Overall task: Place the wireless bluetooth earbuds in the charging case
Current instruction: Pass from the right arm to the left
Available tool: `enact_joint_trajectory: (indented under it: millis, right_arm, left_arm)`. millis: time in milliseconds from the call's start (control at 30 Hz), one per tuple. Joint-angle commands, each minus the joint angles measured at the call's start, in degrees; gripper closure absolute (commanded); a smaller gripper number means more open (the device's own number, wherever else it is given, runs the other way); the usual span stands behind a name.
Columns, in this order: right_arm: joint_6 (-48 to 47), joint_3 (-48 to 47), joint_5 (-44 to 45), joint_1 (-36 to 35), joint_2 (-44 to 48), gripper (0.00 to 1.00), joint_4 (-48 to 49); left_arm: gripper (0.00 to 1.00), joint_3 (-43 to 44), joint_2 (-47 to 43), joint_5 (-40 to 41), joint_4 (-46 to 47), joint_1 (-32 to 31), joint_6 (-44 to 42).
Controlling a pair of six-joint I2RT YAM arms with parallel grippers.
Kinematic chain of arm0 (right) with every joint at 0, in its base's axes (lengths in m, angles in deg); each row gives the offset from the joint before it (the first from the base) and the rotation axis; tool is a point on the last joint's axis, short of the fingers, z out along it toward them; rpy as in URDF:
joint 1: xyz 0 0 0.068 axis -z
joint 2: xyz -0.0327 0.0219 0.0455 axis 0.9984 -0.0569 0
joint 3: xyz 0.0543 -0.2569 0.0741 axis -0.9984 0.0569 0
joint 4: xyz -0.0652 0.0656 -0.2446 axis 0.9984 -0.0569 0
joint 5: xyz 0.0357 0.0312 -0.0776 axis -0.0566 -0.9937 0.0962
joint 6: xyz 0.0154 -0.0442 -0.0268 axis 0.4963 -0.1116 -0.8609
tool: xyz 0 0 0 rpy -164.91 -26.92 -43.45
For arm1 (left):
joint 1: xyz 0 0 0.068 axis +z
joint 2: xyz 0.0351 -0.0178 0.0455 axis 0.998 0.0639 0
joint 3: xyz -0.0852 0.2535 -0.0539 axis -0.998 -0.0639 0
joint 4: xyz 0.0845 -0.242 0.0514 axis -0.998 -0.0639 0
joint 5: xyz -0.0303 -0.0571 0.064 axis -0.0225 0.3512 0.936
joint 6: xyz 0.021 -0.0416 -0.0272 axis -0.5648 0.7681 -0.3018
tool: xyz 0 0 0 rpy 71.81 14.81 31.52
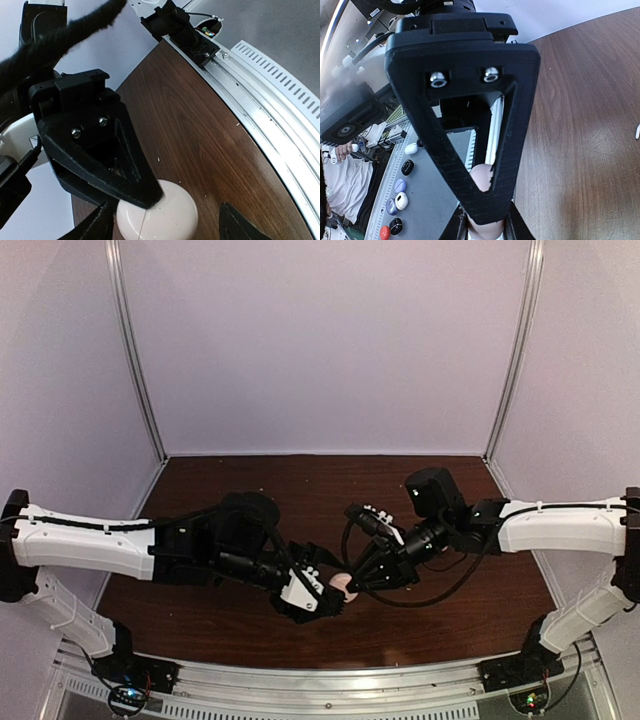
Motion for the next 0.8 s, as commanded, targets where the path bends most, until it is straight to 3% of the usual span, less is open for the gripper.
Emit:
enact_joint_trajectory:
  millis: [0,267,533,600,633,667,767]
  right_arm:
    - [0.12,-1.85,-1.56,-0.73,-0.68,0.91,-0.56]
    - [-0.3,-2.42,-1.81,-1.19,-1.44,0.92,-1.57]
    - [-0.8,-2.61,-1.92,-1.28,-1.16,0.87,-1.76]
    - [-0.72,-2.61,-1.16,-1.19,-0.66,0.79,-1.69]
    - [-0.58,-2.53,-0.47,-1.13,-0.35,0.63,-1.57]
    - [-0.3,-2.38,0.05,-0.84,-0.01,0.56,-0.98]
    - [2.32,-1.15,0.91,0.69,1.82,0.42,2.58]
  left_arm:
    - [0.26,2.23,0.58,0.76,0.02,-0.47,-1.48]
    - [0.36,2.46,1.8,2.62,0.02,-1.04,-1.92]
    - [0.54,1.73,1.53,3.98,1.66,-1.21,-1.09]
    - [0.58,0.64,1.01,5.27,4.1,-1.21,0.02]
    - [0.6,-0.44,0.53,6.03,5.88,-1.2,0.72]
    - [0.62,-1.31,0.0,7.18,8.99,-1.21,1.61]
    - [0.64,-3.17,-1.4,10.8,14.54,-1.22,4.01]
